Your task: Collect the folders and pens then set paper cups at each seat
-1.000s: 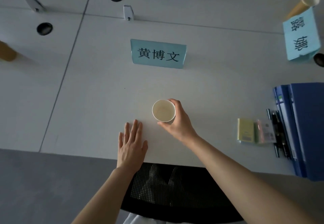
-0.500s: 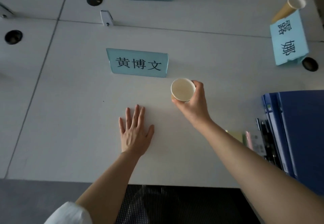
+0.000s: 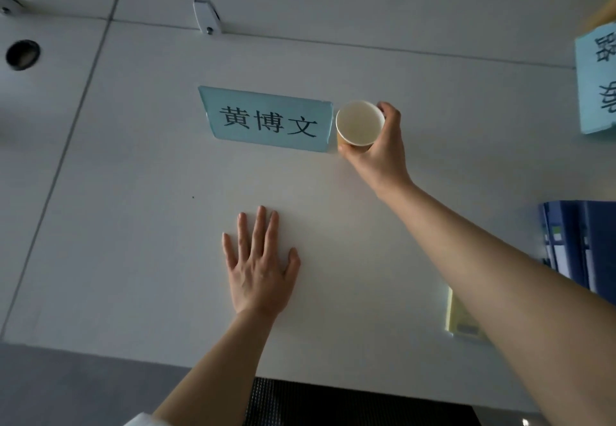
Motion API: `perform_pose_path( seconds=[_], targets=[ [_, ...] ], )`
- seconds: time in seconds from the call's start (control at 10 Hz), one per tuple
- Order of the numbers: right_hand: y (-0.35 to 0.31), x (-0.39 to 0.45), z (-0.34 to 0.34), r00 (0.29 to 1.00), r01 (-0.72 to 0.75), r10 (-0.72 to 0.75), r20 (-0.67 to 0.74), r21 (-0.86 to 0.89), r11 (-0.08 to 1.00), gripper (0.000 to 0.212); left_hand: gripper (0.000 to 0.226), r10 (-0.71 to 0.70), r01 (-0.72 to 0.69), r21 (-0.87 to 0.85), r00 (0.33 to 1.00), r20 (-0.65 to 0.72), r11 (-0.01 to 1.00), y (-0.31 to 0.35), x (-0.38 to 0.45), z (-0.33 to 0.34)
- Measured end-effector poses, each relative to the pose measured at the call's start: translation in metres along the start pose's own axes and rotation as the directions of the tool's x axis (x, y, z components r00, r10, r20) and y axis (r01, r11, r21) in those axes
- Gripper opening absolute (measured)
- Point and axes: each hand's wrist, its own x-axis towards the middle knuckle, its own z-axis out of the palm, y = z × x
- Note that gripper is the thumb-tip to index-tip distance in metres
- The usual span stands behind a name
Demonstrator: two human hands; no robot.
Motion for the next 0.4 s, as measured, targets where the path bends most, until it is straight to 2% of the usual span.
perform_pose_path(
  seconds=[0.1,0.3,0.4],
  targets=[
    [0.001,0.003,-0.001,0.999,-0.003,0.003,0.036,-0.001,1.000,0.087,0.071,0.000,0.001,0.006,1.000,-0.005,1.000,0.000,0.000,-0.001],
    [0.021,-0.013,-0.014,0.992,-0.103,0.099,0.075,0.054,0.993,0.093,0.071,0.019,-0.019,0.001,0.998,-0.054,1.000,-0.001,-0.001,0.000],
    [0.034,-0.041,-0.018,0.988,-0.139,0.135,0.074,0.052,0.989,0.080,0.070,0.022,-0.023,-0.008,0.997,-0.072,1.000,-0.001,0.001,0.000]
  ],
)
